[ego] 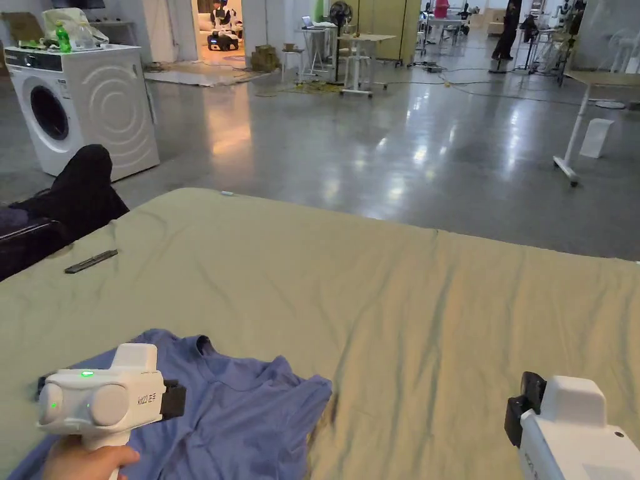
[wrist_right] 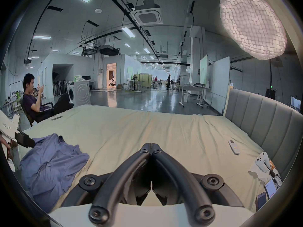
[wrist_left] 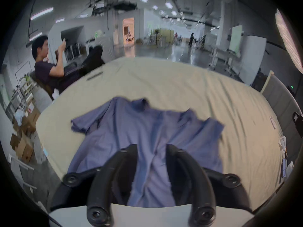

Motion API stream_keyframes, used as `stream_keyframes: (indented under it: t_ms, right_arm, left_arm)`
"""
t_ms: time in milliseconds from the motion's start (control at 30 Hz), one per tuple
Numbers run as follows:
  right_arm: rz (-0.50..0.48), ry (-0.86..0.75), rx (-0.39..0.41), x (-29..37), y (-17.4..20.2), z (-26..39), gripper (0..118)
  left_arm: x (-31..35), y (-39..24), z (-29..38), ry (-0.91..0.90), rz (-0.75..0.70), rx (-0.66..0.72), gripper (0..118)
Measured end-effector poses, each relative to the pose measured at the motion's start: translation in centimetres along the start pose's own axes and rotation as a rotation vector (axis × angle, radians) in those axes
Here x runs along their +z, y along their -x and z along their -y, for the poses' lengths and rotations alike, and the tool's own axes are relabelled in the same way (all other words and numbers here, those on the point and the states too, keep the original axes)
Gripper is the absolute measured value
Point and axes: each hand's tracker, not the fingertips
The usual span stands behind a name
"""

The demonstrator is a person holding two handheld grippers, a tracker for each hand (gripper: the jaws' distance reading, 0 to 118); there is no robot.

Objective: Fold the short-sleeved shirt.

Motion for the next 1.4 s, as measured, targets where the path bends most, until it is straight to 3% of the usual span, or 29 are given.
stream_keyframes:
  t_ms: [67, 167, 300, 367, 467, 500, 533, 567, 600, 667, 833, 967, 1133, 1200, 1400]
  right_arm:
    - [-0.008, 0.015, 0.008, -0.4, 0.4, 0.4, 0]
    - [-0.017, 0.027, 0.028, -0.3, 0.9, 0.6, 0]
    - [-0.018, 0.046, 0.039, -0.7, 0.9, 1.3, 0]
    - [-0.013, 0.054, 0.046, -0.7, 0.8, 1.5, 0]
    - [-0.012, 0.051, 0.083, -0.1, 0.7, 1.3, 0]
    - [-0.011, 0.049, 0.098, 0.1, 0.7, 1.3, 0]
    - [-0.008, 0.045, 0.109, 0.5, 0.7, 1.3, 0]
    - [-0.005, 0.044, 0.115, 0.6, 0.7, 1.4, 0]
    - [-0.003, 0.044, 0.119, 0.7, 0.6, 1.5, 0]
    - [-0.004, 0.055, 0.117, 1.1, 0.6, 1.5, 0]
    - [-0.002, 0.065, 0.106, 1.5, 0.3, 1.7, 0]
    - [0.004, 0.06, 0.098, 1.8, 0.2, 1.4, 0]
    - [0.002, 0.055, 0.086, 1.6, -0.3, 1.5, 0]
    - [0.002, 0.054, 0.08, 1.6, -0.4, 1.6, 0]
    - [0.011, 0.031, 0.059, 2.3, -1.2, 1.0, 0]
  left_arm:
    - [-1.9, 1.3, 0.8, 0.074, -0.005, 0.021, 62]
    - [-5.2, 2.4, 2.1, 0.164, 0.044, 0.064, 94]
    - [-8.7, 1.7, 4.2, 0.246, 0.076, 0.099, 95]
    - [-10.6, 1.3, 5.3, 0.29, 0.011, 0.069, 86]
    - [-10.1, -0.5, 5.8, 0.196, -0.093, -0.046, 79]
    - [-8.6, -2.3, 5.8, 0.184, -0.098, -0.057, 70]
    - [-8.2, -2.9, 5.9, 0.151, -0.08, -0.1, 54]
    - [-8.1, -3.5, 5.9, 0.126, -0.069, -0.133, 28]
    - [-8.1, -4.1, 6.1, 0.114, -0.078, -0.176, 16]
    - [-8.9, -3.8, 6.0, 0.134, -0.103, -0.234, 9]
    - [-7.5, -2.4, 6.3, 0.041, -0.035, -0.066, 5]
    - [-3.8, -1.7, 5.3, -0.085, 0.01, -0.016, 5]
    - [3.0, -3.6, 2.0, -0.254, 0.071, -0.023, 4]
    - [-0.2, -1.4, 0.2, -0.321, 0.111, 0.003, 4]
    - [6.4, -6.8, -6.5, -0.516, 0.177, -0.135, 4]
